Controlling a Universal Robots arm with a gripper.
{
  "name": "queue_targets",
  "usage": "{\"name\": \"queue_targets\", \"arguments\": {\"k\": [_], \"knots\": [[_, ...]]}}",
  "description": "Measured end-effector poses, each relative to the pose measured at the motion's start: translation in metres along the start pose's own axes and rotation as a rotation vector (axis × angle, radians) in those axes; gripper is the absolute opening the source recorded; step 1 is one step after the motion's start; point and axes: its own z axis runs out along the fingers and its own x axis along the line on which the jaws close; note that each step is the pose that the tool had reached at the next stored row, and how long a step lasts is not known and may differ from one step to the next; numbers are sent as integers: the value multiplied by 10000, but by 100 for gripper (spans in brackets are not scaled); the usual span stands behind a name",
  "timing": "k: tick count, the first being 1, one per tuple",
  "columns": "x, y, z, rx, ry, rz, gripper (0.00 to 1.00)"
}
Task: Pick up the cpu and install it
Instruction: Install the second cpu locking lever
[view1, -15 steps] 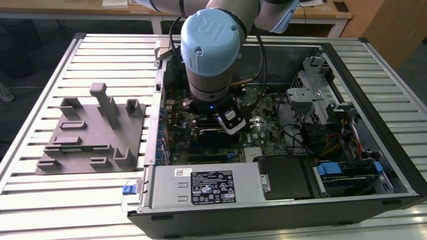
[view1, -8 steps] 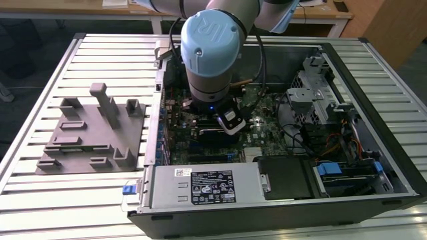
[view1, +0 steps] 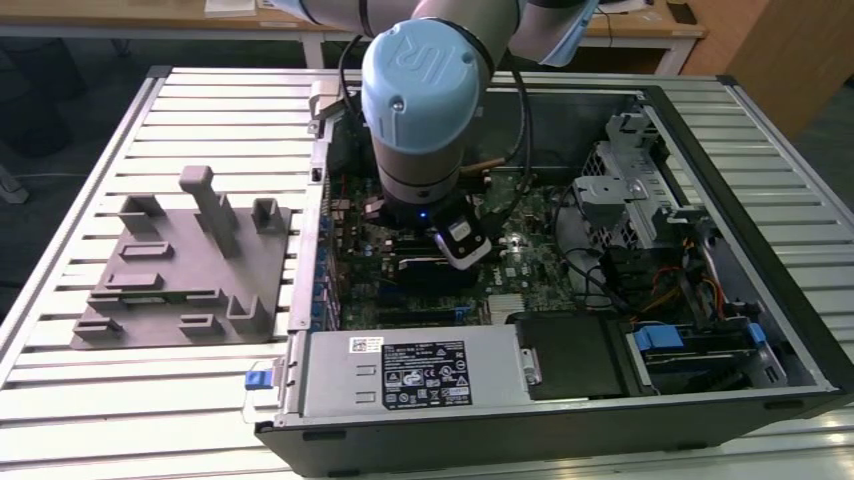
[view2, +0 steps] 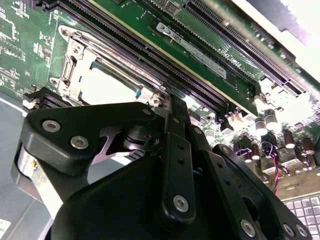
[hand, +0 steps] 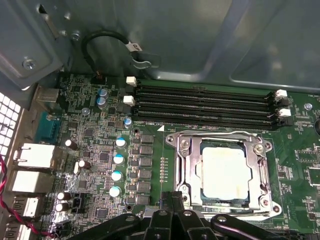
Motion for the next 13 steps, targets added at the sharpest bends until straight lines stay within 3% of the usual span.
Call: {"name": "queue_targets", "arguments": {"k": [13], "knots": [[6,16,21,-1,-26,-10,11]]}}
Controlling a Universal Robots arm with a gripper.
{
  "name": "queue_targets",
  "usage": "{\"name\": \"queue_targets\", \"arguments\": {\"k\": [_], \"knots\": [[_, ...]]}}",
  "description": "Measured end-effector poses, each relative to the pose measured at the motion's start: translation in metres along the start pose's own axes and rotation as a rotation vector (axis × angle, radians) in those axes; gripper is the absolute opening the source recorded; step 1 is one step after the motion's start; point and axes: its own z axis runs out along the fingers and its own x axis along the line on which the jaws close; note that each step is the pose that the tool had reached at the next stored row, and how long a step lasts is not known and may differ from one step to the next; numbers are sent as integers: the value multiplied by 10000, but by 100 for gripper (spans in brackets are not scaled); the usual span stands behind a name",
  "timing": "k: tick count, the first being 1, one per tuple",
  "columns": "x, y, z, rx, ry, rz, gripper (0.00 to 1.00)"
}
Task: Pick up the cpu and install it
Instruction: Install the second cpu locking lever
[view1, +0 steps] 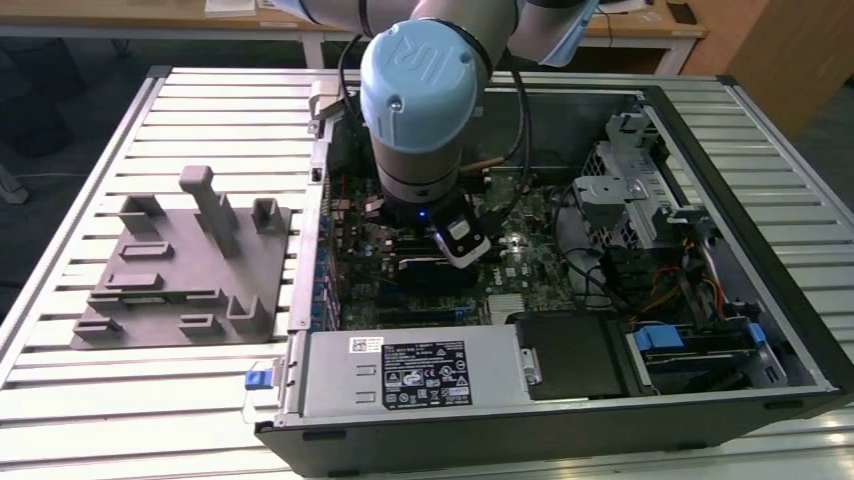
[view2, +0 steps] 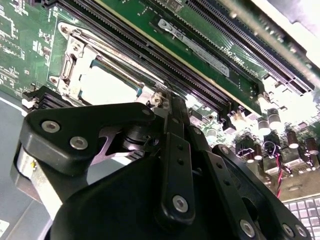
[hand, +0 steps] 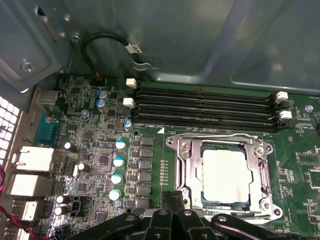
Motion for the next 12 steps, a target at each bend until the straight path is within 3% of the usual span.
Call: {"name": "queue_targets", "arguments": {"k": [5,12], "knots": [[1,4,-13,4,-6,-2,11],[-13,72,-186,2,-7,-3,11]]}}
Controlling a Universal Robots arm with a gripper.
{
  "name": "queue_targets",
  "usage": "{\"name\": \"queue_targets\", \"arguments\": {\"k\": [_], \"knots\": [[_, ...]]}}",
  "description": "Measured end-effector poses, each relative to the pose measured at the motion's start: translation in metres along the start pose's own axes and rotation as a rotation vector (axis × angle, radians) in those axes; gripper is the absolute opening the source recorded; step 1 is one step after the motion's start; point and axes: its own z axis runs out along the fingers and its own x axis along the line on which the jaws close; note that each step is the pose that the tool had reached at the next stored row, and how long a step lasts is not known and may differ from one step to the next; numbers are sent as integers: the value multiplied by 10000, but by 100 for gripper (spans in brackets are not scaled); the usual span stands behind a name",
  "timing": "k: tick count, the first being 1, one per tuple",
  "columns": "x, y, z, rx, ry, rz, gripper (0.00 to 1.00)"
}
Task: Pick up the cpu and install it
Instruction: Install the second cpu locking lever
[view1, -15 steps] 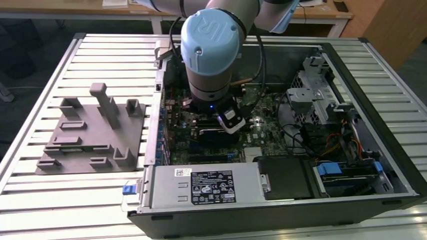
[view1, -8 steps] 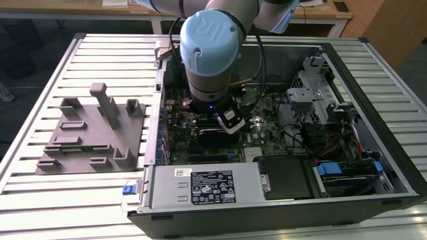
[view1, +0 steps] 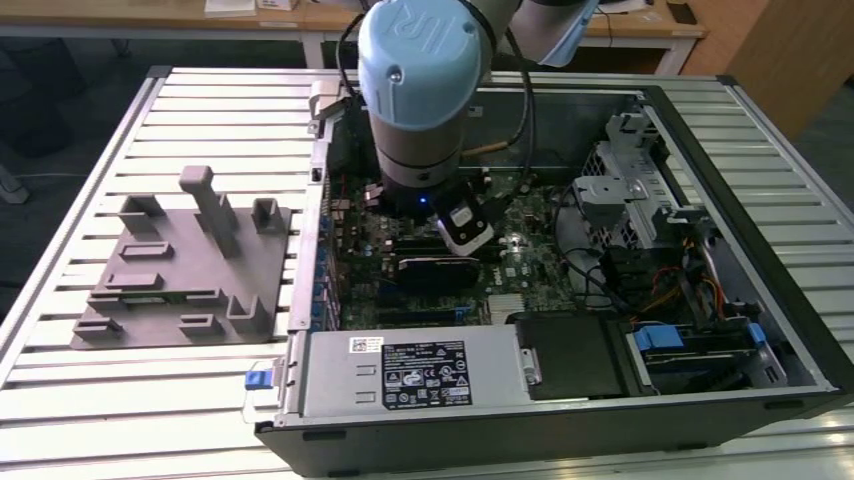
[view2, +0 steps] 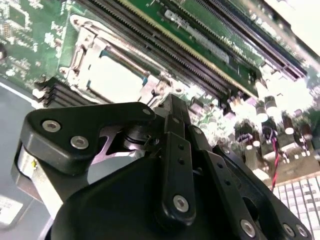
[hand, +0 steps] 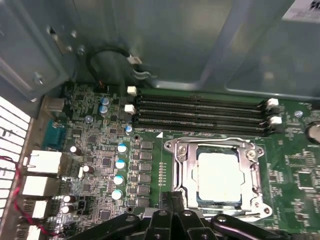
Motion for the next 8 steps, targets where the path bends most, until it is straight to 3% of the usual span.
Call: {"name": "queue_targets", "arguments": {"k": [4,6,7,8], "knots": [[-8,40,-102,26,1,-2,11],[-11,59,-134,92,3,-5,11],[-12,66,-143,191,10,-10,11],[-12,72,-145,355,21,-21,11]]}}
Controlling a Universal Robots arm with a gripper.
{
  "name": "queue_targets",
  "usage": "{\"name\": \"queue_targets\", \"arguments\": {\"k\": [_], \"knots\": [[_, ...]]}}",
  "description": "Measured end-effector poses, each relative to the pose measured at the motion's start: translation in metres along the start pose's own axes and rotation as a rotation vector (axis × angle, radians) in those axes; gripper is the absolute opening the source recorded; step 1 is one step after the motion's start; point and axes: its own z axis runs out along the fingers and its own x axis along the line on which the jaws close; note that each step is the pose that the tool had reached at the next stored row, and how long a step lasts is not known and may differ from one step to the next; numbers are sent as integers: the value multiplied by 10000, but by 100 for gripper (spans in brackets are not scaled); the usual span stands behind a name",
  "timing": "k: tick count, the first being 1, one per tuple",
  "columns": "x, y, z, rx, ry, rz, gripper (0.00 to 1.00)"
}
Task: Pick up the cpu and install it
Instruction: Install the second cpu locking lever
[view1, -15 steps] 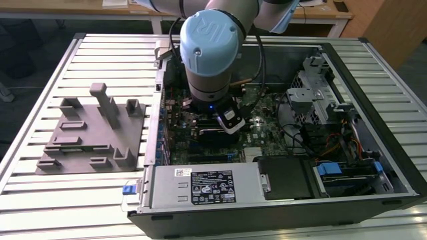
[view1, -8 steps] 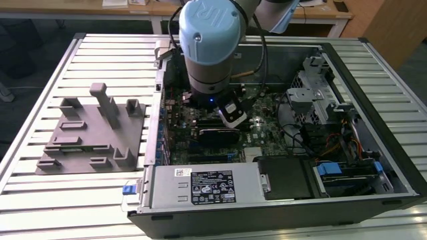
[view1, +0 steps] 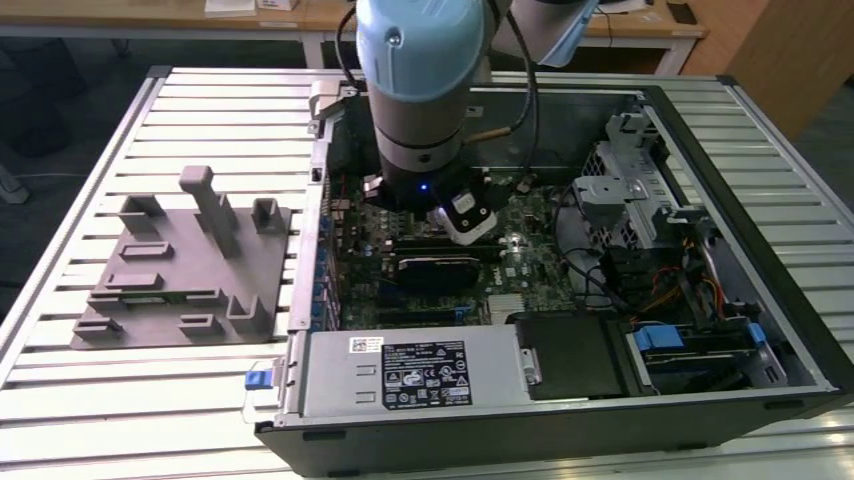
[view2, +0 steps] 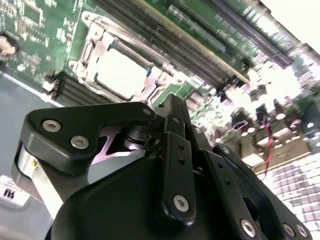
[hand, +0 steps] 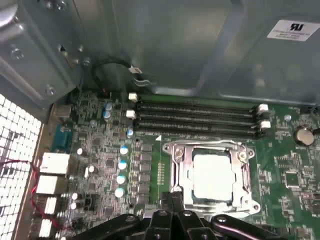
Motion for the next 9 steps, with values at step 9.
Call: {"name": "queue_targets", "arguments": {"k": [9], "knots": [[-119,33,20,732,25,8,11]]}}
